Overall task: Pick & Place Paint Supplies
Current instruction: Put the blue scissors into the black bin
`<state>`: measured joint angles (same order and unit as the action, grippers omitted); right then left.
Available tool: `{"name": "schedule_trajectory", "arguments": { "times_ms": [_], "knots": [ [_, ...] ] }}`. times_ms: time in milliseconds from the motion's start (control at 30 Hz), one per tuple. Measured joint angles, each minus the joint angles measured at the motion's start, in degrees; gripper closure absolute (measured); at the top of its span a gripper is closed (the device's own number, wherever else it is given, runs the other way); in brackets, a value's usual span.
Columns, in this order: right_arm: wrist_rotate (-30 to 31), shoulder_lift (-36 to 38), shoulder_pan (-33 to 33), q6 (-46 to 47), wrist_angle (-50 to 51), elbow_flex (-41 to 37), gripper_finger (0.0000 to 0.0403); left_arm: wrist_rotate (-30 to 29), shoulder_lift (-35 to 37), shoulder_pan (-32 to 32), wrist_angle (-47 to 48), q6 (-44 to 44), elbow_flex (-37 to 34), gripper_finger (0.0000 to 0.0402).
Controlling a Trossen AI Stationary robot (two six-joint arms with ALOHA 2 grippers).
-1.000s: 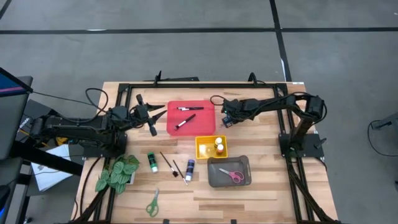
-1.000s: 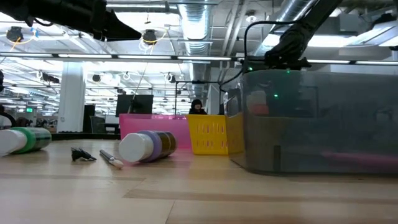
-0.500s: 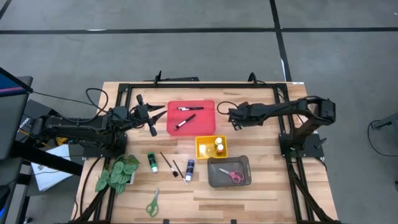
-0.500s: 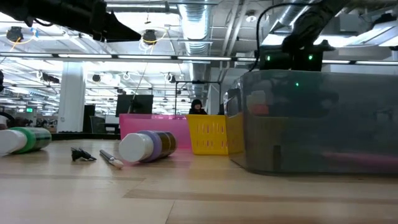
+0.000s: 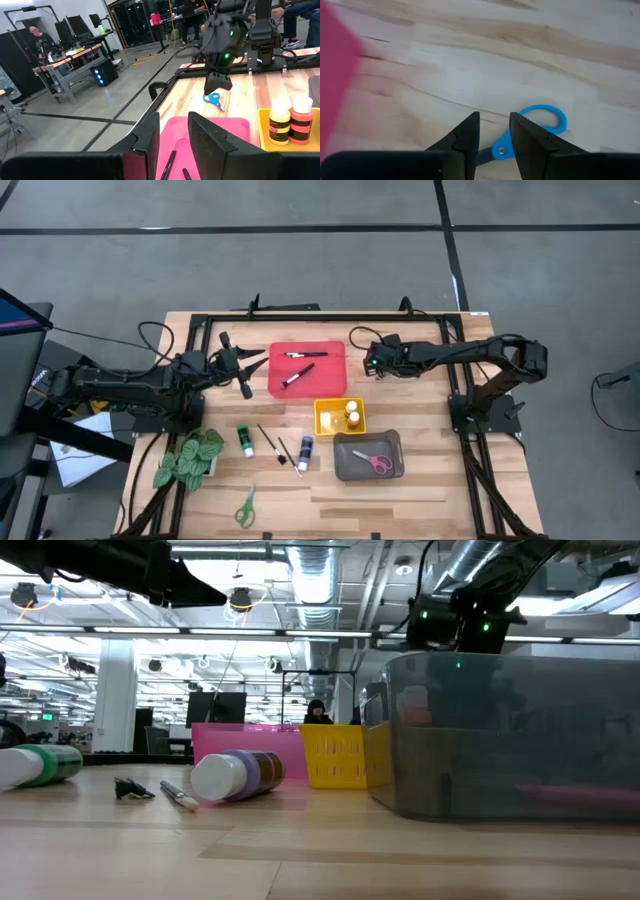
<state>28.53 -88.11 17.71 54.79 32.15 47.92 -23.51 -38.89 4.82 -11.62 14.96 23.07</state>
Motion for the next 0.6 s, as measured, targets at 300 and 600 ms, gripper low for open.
{"name": "schedule_trajectory", "arguments": {
  "times_ms": [300, 600],
  "knots": [
    [-1.69, -6.99, 2.41, 2.87, -2.18, 0.0, 0.0301, 0.0, 0.0, 0.0, 0.0, 0.0, 0.0, 0.0307],
    [-1.68, -7.37, 2.3, 3.46, -0.62, 0.01, 0.0301, 0.0, 0.0, 0.0, 0.0, -0.02, 0.0, 0.0307]
  ]
}}
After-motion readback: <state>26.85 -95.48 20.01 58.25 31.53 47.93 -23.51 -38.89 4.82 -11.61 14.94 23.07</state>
